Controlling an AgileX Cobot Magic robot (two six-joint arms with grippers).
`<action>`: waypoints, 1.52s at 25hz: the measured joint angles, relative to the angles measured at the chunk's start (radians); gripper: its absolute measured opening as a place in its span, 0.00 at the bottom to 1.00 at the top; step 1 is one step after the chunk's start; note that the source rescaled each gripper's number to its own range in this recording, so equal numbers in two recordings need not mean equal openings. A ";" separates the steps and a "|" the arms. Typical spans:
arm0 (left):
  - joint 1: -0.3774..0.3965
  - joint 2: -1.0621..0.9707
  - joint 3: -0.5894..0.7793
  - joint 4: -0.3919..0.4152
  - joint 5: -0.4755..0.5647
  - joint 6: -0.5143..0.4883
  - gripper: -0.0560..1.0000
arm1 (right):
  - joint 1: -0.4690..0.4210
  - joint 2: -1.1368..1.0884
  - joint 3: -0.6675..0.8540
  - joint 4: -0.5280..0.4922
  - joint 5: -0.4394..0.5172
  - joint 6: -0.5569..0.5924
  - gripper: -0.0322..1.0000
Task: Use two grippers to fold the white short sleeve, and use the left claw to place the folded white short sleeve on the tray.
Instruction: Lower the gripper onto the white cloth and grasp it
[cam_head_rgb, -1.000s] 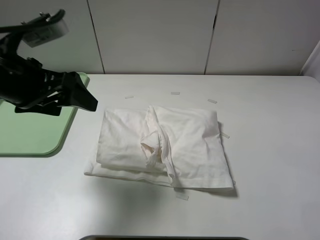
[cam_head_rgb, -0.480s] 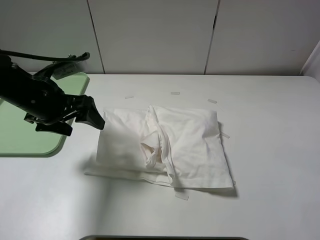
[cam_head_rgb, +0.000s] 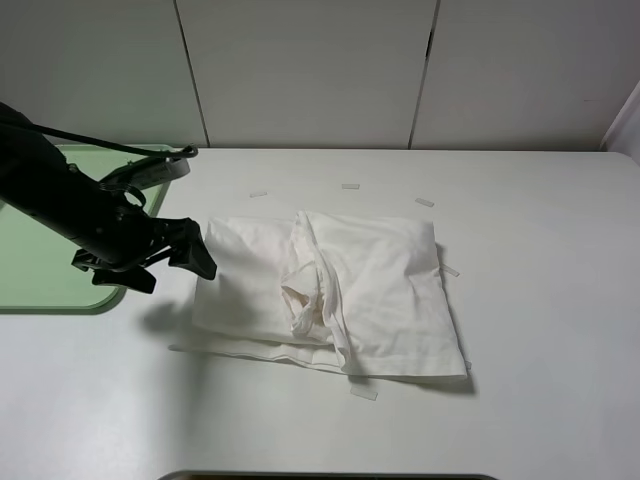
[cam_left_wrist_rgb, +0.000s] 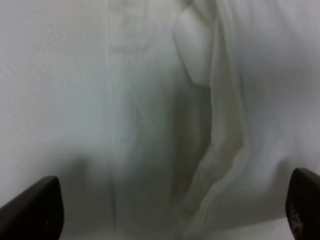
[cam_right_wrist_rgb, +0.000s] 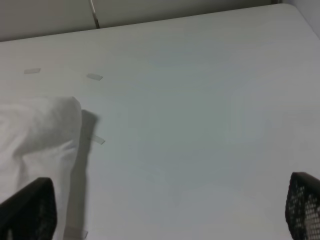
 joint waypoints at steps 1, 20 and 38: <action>0.000 0.019 0.000 -0.017 -0.003 0.017 0.89 | 0.000 0.000 0.000 0.000 0.000 0.000 1.00; -0.001 0.141 -0.005 -0.062 -0.091 0.044 0.88 | 0.000 0.000 0.000 0.000 0.000 0.003 1.00; -0.127 0.185 -0.019 -0.200 -0.147 0.148 0.68 | 0.000 0.000 0.000 0.000 0.000 0.003 1.00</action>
